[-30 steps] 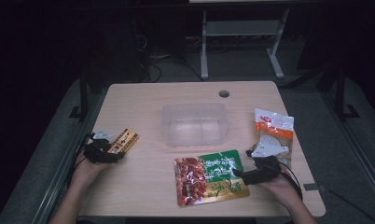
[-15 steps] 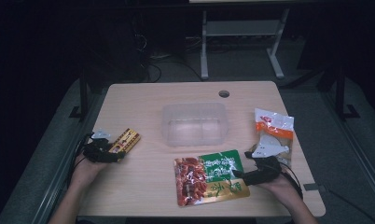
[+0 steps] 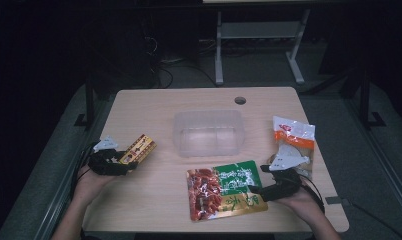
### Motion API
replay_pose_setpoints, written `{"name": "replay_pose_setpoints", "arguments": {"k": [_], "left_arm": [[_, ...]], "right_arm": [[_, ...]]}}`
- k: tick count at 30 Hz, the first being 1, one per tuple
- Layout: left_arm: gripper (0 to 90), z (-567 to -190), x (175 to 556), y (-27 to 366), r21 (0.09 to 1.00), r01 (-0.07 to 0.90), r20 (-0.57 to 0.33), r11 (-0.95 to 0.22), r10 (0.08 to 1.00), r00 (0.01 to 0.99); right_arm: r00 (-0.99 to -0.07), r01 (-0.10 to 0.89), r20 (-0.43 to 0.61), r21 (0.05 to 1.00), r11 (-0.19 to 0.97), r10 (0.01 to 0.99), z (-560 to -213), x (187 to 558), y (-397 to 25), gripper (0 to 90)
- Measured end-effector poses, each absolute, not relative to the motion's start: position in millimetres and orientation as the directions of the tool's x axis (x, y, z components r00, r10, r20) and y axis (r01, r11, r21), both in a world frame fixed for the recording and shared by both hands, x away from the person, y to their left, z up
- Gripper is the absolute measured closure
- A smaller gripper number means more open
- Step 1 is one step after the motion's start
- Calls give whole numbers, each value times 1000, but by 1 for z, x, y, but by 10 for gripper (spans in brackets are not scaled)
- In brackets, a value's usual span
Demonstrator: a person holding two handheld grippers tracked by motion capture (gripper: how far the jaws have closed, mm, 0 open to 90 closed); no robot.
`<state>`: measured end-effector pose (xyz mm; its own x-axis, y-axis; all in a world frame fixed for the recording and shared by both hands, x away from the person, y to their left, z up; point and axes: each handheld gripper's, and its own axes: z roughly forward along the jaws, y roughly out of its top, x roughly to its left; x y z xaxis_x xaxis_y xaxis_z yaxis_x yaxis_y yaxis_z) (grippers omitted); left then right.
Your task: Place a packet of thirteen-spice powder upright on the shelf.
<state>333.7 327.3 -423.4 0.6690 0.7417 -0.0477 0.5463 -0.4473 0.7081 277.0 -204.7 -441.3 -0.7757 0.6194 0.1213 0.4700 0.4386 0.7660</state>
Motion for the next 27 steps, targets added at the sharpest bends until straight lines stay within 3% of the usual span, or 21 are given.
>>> {"name": "replay_pose_setpoints", "arguments": {"k": [10,16,27], "left_arm": [[320,-408,318,309,742,470,-31,-478,677,736],[320,-400,310,293,762,421,-30,-492,622,782],[320,-393,303,264,778,320,-39,-540,466,884]], "right_arm": [[-802,459,150,774,436,578,-439,275,-209,161],[-817,451,154,771,449,556,-437,274,-207,126],[-868,396,158,794,462,471,-429,276,-195,142]]}}
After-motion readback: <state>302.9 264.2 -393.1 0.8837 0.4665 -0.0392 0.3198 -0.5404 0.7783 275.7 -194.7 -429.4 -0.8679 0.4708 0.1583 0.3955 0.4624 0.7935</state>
